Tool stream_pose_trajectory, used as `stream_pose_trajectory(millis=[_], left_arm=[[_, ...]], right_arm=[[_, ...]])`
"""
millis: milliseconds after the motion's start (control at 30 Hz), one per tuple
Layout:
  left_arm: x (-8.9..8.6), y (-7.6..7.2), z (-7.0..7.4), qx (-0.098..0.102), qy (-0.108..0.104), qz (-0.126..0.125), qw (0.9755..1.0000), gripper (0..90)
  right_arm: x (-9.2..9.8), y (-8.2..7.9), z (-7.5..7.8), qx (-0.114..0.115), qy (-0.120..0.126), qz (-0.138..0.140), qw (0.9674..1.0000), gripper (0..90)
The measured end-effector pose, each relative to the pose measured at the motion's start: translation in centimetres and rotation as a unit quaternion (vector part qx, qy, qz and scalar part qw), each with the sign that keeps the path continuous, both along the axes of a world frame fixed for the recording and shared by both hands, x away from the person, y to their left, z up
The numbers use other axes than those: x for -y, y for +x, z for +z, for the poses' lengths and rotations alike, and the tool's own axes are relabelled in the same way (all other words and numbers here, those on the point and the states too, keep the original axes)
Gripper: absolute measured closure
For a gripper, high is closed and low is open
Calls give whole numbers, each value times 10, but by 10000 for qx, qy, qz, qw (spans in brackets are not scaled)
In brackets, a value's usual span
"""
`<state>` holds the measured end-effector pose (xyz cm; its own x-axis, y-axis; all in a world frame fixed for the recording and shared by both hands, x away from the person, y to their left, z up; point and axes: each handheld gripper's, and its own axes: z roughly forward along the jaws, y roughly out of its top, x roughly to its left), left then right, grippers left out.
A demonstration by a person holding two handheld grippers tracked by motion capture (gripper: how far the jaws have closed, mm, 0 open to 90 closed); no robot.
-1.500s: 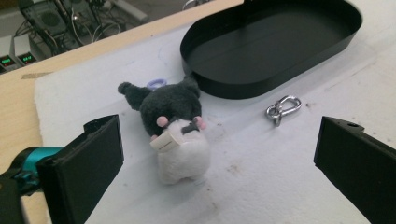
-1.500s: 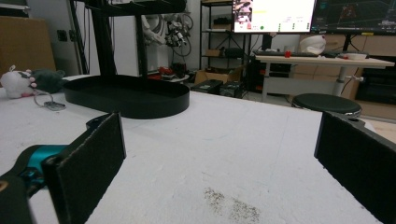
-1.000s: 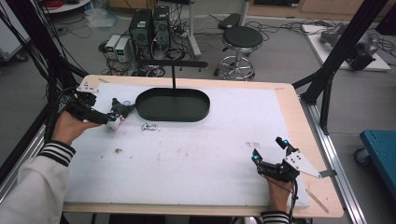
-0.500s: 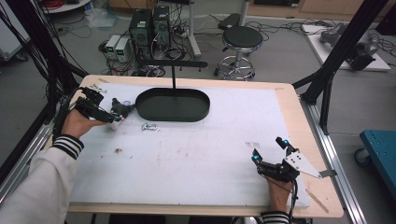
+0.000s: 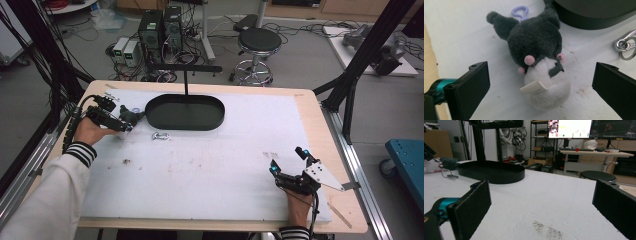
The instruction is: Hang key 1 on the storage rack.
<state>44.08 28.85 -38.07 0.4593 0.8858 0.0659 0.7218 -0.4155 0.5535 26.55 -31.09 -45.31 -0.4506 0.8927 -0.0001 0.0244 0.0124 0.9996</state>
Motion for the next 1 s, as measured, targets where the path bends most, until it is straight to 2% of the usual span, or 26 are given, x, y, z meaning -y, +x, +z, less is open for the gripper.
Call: stream_pose_trajectory(millis=[33,167,467,533,633,800,1000], left_arm=[[1,2,-3,-91,84,15,9999,18],[3,5,-9,-182,147,85,9997,19],[7,9,-17,-312,286,203,9989,19],[7,10,-18,-331,293,219,9988,20],[7,10,-18,-387,242,163,9988,104],[8,10,-19,-419,236,180,9987,107],[8,11,-22,-511,351,228,9978,110]], right_arm=[[0,0,0,-8,6,-2,10000,12],[0,0,0,-9,10,0,10000,12],[0,0,0,-12,16,3,10000,12],[0,0,0,-14,19,4,10000,12],[0,0,0,-4,21,3,10000,12],[0,0,0,-6,21,9,10000,12],[0,0,0,-6,24,5,10000,12]])
